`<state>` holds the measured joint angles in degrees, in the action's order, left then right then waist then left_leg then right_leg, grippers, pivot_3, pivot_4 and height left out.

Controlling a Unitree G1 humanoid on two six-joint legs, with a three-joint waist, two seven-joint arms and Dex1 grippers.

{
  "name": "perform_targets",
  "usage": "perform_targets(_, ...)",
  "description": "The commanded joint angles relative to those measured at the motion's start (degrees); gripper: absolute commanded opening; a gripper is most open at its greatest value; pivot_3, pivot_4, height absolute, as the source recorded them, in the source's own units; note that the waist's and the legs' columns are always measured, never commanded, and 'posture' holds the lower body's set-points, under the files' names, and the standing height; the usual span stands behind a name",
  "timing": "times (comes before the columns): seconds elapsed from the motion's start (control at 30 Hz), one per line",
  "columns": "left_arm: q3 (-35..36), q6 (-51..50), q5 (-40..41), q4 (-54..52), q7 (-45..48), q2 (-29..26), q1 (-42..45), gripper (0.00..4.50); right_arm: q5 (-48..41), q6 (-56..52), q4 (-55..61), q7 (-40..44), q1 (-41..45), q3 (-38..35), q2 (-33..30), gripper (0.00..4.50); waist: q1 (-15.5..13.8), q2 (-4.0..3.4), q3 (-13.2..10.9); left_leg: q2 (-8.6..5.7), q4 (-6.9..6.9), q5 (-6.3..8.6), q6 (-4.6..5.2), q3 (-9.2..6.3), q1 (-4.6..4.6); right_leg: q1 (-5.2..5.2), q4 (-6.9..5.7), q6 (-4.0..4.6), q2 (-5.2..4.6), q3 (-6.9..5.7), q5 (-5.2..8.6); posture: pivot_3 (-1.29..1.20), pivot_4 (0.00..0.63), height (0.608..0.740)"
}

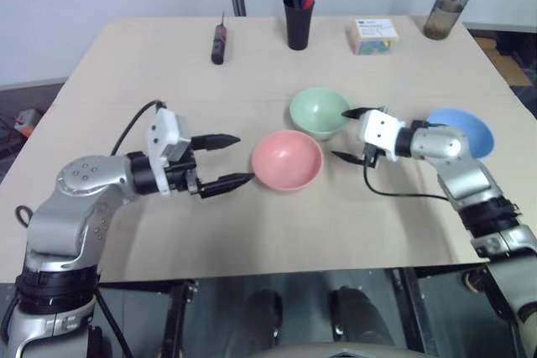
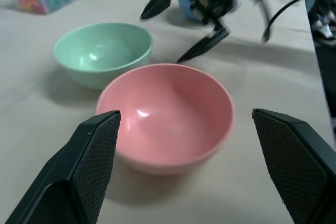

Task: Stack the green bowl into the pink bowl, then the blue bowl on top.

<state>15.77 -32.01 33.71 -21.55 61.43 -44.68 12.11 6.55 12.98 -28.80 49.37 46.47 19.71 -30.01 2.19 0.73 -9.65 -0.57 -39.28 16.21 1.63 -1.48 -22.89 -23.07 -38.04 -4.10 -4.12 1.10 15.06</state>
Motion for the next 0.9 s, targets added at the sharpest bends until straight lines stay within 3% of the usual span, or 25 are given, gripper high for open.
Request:
perform_targets(0.03, 3.01, -0.45, 2.41, -4.41, -2.62, 0.04, -1.75, 4.25, 4.09, 8.49, -10.03, -2.77, 5.49, 1.02, 1.87, 4.50, 0.08, 0.00, 0.00, -0.01, 0.00, 0.00, -0.01, 0.00, 0.00, 0.00, 0.01, 0.00, -0.01, 0.00, 0.00, 0.00, 0.150, 0.740)
perform_targets(0.13, 3.48, -0.55, 3.11, -5.35, -4.18, -0.09, -2.84, 4.29, 6.24, 13.39, -17.37, -3.95, 8.91, 1.65, 3.24, 3.84, 0.02, 0.00, 0.00, 0.01, 0.05, -0.01, -0.04, -0.03, 0.00, -0.02, 0.02, 0.01, 0.00, -0.02, 0.00, 0.00, 0.150, 0.740)
perform_targets(0.43, 2.79, 0.75, 3.16, -5.43, -7.83, 0.46, -3.82, 4.29, 7.96, 19.88, -25.00, -1.63, 12.44, 1.14, 3.36, 0.17, 0.16, -0.02, -0.01, 0.01, 0.10, -0.02, -0.06, -0.02, 0.00, -0.04, 0.02, 0.02, 0.00, 0.01, 0.00, 0.00, 0.150, 0.740)
perform_targets(0.6, 1.60, 5.32, 0.23, -4.05, -9.41, 2.17, -3.72, 4.29, 3.48, 17.20, -19.34, 4.09, 11.39, -1.82, 0.92, 0.07, 0.15, -0.06, -0.04, 0.00, 0.11, -0.02, -0.06, 0.00, -0.02, -0.05, 0.03, 0.02, -0.02, 0.02, 0.00, 0.00, 0.150, 0.740)
perform_targets(0.73, 3.17, 8.91, 1.22, -1.59, -7.28, 3.78, -5.54, 4.29, -7.11, 6.31, -2.32, 13.52, 6.59, -5.35, -1.09, 0.07, 0.11, -0.07, -0.04, 0.03, 0.14, -0.02, -0.06, -0.01, -0.03, -0.07, 0.04, 0.02, -0.04, 0.01, 0.00, 0.00, 0.150, 0.740)
perform_targets(0.9, 4.62, 13.66, 0.79, 4.60, -1.45, 2.24, -7.86, 4.29, -18.39, -18.63, 31.13, 17.08, -2.36, -3.83, -2.09, 0.07, 0.04, -0.11, -0.03, 0.09, 0.21, -0.01, -0.05, -0.02, -0.07, -0.14, 0.03, 0.03, -0.07, 0.01, 0.00, 0.00, 0.150, 0.740)
